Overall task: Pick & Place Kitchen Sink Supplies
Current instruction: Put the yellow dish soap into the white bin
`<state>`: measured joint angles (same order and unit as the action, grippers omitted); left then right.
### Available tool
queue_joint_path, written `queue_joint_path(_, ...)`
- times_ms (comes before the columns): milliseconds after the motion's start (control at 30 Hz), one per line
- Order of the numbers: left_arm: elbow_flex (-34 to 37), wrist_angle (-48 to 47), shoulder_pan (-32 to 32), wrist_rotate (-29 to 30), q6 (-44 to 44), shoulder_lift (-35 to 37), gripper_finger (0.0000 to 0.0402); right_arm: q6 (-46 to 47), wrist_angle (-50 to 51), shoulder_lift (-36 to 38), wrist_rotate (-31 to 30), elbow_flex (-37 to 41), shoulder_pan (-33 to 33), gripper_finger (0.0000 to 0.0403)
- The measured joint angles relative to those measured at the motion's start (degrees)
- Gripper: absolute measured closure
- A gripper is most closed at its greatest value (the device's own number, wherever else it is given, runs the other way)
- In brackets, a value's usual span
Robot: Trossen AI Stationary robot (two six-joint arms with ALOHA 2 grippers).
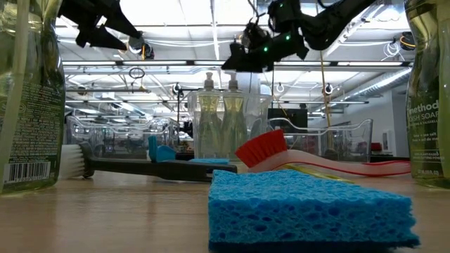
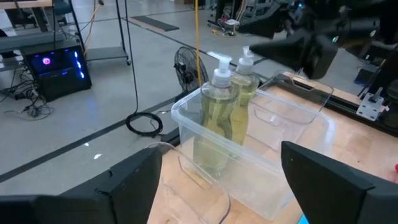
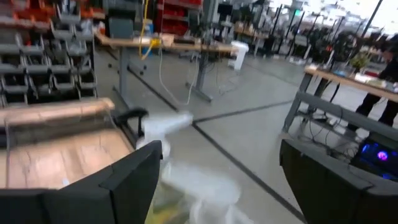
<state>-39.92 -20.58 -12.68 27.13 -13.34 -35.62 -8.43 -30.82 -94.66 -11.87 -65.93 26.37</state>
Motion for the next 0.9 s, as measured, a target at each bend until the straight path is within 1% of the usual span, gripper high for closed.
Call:
queue_joint_path(267, 0.0, 0.33, 0.02, -0.23, 0.19, 0.0, 0.0075, 0.0, -0.39, 7.66, 0.18, 0.0, -2.77, 0.0087)
queue_joint_path(400, 0.0, 0.31, 0.02, -0.26, 0.19, 0.0, 0.0083, 0.07, 4.79, 13.25, 2.73, 0.02, -5.0, 0.0087)
queue_joint_path(467, 0.0, 0.31, 0.02, -0.32, 0.17, 0.0, 0.0087, 0.3, 9.12, 16.44, 3.13, 0.02, -6.28, 0.0087)
queue_joint_path(600, 0.0, 0.17, 0.01, -0.34, 0.15, 0.0, 0.0092, 1.01, 21.36, 23.07, 3.16, 0.02, -9.26, 0.0087)
queue_joint_path(767, 0.0, -0.37, 0.0, -0.34, 0.13, 0.0, 0.0083, 4.54, 38.68, 32.04, 3.16, 0.02, -13.71, 0.0087)
queue_joint_path(900, 0.0, -0.37, 0.0, -0.43, -0.15, 0.0, 0.0074, 8.29, 49.88, 39.06, 3.23, 0.04, -17.56, 0.0087)
